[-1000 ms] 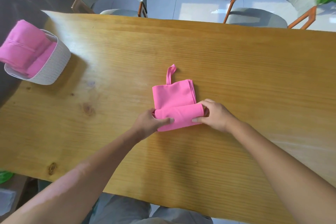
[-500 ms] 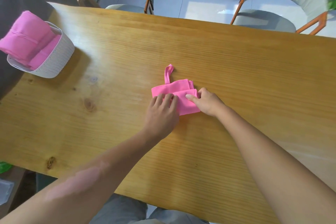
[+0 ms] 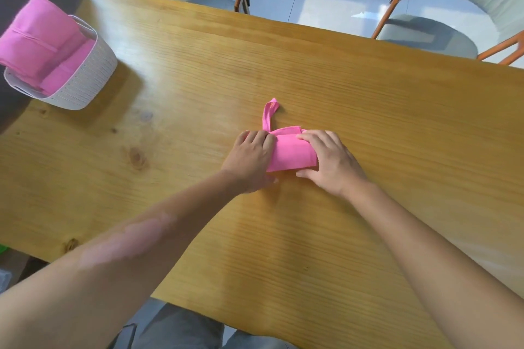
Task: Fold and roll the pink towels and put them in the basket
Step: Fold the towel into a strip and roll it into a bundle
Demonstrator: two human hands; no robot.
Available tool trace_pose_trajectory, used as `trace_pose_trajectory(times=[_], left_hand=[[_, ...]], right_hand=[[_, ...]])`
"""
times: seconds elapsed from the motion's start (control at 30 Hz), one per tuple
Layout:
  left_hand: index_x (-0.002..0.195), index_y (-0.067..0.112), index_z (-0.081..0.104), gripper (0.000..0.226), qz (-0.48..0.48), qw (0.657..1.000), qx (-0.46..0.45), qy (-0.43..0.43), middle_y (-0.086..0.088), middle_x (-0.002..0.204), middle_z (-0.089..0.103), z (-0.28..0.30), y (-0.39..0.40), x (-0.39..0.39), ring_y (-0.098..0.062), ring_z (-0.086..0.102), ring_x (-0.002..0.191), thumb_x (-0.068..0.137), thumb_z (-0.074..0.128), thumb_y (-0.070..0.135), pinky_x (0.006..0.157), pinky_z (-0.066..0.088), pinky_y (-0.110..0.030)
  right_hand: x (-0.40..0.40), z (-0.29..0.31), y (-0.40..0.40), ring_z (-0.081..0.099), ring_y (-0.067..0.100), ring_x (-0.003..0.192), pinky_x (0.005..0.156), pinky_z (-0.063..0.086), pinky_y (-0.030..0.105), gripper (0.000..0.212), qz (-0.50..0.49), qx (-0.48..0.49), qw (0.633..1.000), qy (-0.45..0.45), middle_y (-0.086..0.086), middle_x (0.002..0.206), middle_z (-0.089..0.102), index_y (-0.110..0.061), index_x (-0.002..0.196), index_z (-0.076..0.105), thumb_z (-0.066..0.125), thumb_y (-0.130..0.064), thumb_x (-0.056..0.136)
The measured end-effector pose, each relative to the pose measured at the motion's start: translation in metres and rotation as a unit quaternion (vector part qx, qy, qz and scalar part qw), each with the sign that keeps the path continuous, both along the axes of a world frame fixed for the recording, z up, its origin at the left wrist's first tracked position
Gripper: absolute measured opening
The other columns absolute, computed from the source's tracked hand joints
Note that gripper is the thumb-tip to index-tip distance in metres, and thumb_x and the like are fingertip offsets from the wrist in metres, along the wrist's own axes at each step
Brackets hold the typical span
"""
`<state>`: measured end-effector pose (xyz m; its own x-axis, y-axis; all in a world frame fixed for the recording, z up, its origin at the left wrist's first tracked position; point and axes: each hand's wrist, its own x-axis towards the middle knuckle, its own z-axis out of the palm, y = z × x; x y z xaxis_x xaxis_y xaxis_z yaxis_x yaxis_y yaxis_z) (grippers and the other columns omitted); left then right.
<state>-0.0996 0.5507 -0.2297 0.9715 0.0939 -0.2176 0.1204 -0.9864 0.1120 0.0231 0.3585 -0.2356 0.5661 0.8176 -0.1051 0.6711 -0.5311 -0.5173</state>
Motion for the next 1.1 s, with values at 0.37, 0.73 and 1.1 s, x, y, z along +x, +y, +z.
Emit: trace_pose_trajectory(times=[0.37, 0.73, 1.1], left_hand=[[0.144, 0.008, 0.040, 0.086, 0.023, 0.995, 0.047, -0.084, -0.013, 0.128, 0.051, 0.004, 0.009, 0.007, -0.031, 0.051, 0.109, 0.082, 0.072, 0.056, 0.094, 0.042, -0.043], [0.150, 0.013, 0.034, 0.096, -0.005, 0.993, 0.091, -0.072, -0.012, 0.122, 0.054, 0.001, 0.034, 0.033, -0.032, 0.055, 0.103, 0.072, 0.077, 0.049, 0.095, 0.044, -0.046], [0.123, 0.041, 0.047, 0.070, 0.227, 0.901, -0.354, -0.111, 0.013, 0.096, 0.068, 0.062, 0.019, -0.033, -0.016, 0.068, 0.084, 0.061, 0.079, 0.036, 0.062, 0.055, -0.035]], right_hand=[[0.037, -0.015, 0.029, 0.055, 0.018, 0.111, 0.086, 0.043, 0.032, 0.086, -0.058, 0.024, 0.987, 0.149, -0.006, 0.127, 0.057, -0.041, 0.134, 0.036, 0.087, -0.051, 0.064], [0.021, -0.008, 0.060, 0.063, 0.017, 0.093, 0.071, 0.046, 0.029, 0.056, -0.234, 0.047, 0.935, 0.264, -0.005, 0.102, 0.068, -0.019, 0.110, 0.061, 0.077, -0.060, 0.076], [-0.013, 0.096, 0.041, 0.069, 0.017, 0.068, 0.071, 0.054, 0.036, 0.048, -0.251, 0.175, 0.868, 0.390, 0.002, 0.070, 0.073, -0.014, 0.101, 0.069, 0.049, -0.058, 0.097]])
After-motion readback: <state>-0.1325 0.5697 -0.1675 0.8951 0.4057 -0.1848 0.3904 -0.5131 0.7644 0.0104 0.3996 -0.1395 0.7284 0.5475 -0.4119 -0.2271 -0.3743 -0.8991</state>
